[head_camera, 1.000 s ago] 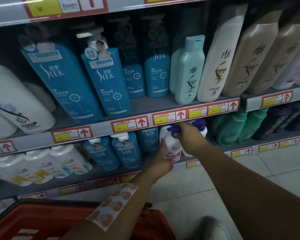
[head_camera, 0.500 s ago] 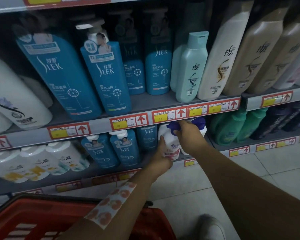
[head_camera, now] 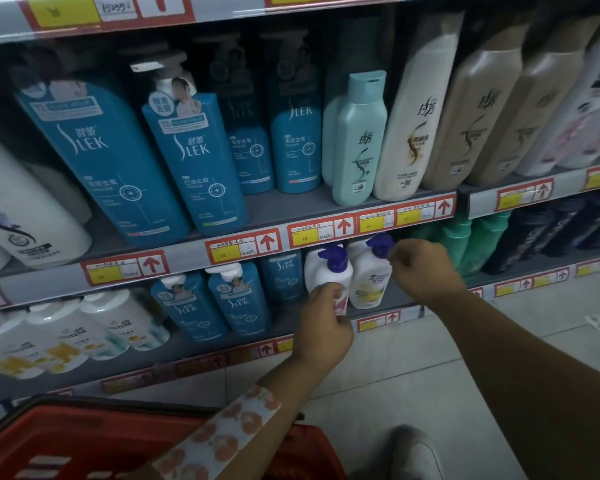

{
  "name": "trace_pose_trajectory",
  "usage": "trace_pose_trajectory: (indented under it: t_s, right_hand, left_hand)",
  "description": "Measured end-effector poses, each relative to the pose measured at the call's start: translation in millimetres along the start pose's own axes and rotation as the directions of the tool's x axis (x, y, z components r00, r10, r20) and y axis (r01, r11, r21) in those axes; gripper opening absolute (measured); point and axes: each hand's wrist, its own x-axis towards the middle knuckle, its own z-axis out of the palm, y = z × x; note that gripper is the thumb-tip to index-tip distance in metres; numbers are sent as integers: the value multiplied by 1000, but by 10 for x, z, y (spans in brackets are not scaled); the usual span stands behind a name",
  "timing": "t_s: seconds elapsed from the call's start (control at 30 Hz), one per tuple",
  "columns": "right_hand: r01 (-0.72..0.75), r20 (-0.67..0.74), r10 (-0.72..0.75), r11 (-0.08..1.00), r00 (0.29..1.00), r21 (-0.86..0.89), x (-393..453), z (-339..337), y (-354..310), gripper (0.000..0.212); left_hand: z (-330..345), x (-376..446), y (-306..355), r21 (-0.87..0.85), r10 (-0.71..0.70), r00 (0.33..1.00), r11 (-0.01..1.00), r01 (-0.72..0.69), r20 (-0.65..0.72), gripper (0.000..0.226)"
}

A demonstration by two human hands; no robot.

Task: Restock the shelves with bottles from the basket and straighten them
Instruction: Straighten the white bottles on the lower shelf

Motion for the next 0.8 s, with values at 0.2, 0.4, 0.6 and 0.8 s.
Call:
trace_pose_trajectory:
  t_s: [0.2,0.4,0.6,0.8]
  right_hand:
    - [-112,26,109,988,994,107,-1,-76,156,28]
    - [-114,80,93,945,992,307,143,31,120,50]
    - [-99,108,62,918,992,385,288,137,179,47]
    - [-114,117,76,925,990,362,373,233,138,36]
  left_hand:
    - [163,86,389,-99,-61,948,990,96,312,98]
    - [279,272,516,-63,-103,936,989,132,336,100]
    - [309,394,461,-88,-70,942,991,105,327,93]
    - [414,414,395,-65,-113,925,987,146,362,86]
